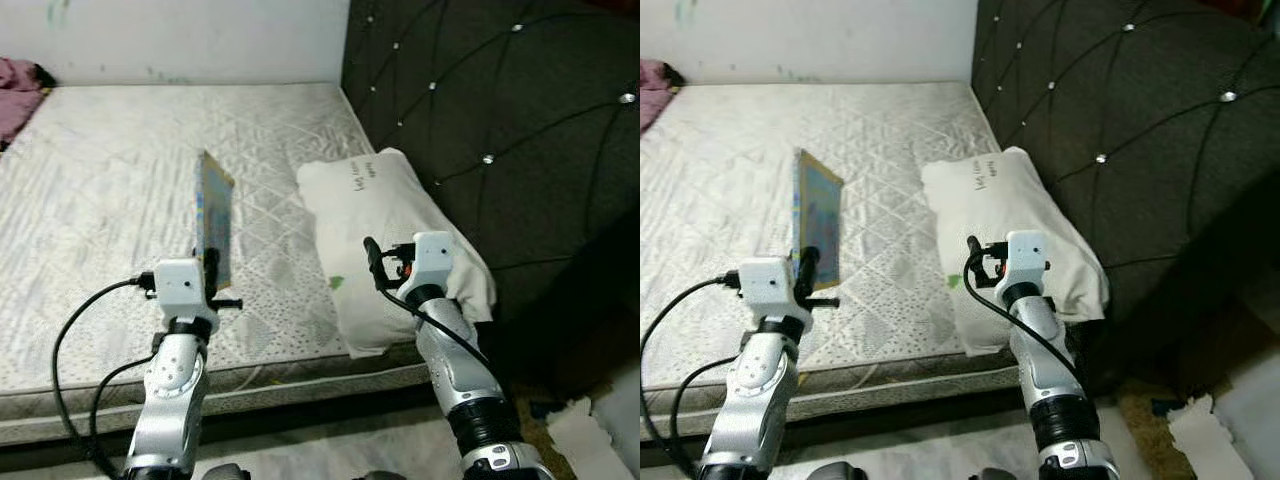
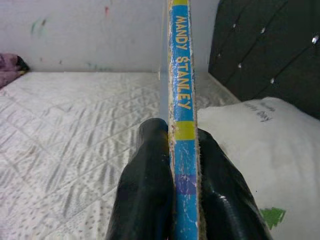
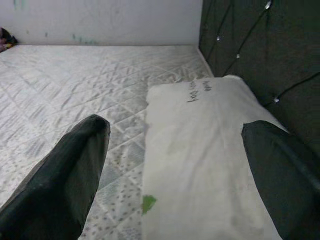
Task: Clean up the room
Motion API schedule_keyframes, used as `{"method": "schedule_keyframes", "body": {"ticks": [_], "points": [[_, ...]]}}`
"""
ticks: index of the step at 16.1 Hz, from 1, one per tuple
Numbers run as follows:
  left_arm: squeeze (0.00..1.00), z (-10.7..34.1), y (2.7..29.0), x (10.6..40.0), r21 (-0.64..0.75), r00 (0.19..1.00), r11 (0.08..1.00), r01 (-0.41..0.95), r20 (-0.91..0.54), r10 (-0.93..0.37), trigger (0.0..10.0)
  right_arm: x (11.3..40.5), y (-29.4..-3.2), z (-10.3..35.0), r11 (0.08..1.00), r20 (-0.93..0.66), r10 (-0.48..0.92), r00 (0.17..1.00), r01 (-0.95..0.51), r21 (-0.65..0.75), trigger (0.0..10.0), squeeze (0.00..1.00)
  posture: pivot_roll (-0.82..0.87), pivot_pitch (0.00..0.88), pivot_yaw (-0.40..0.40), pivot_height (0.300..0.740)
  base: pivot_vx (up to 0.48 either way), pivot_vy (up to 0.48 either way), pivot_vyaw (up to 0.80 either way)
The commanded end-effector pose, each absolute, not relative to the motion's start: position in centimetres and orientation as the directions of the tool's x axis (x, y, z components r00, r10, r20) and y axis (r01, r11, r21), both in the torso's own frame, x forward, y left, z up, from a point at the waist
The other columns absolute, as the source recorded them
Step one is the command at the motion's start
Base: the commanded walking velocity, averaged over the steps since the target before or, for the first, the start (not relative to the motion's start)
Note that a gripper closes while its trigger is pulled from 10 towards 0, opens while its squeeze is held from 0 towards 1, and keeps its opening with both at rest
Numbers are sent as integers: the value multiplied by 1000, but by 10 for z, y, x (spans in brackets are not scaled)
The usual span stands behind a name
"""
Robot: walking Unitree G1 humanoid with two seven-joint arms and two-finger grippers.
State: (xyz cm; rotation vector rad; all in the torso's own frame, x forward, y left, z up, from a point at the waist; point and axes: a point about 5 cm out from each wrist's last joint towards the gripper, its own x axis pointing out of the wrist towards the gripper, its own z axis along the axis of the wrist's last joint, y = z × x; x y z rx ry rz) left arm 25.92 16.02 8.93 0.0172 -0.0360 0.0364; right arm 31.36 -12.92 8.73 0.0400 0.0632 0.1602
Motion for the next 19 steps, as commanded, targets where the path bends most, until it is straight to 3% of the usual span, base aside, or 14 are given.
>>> {"method": "schedule_keyframes", "body": {"ticks": [1, 4, 14, 19], "points": [[0, 102, 160, 258, 25, 995, 999, -31, 93, 29, 10000, 313, -131, 90, 988, -45, 155, 987, -153, 35, 10000, 0, -28, 50, -35, 740, 0, 0, 0], [0, 99, 160, 254, 24, 997, 1000, -9, 72, 8, 10000, 310, -128, 87, 988, -57, 153, 987, -151, 43, 10000, 0, -23, 56, -32, 740, 0, 0, 658], [0, 102, 153, 253, -4, 995, 998, 59, 87, -58, 10000, 307, -130, 87, 988, -73, 147, 986, -144, 46, 10000, 0, -35, 67, -26, 740, 0, 0, 0], [0, 104, 152, 254, -7, 993, 998, 66, 95, -65, 10000, 308, -130, 88, 988, -73, 151, 986, -147, 47, 10000, 0, -37, 65, -28, 740, 274, 0, 0]]}}
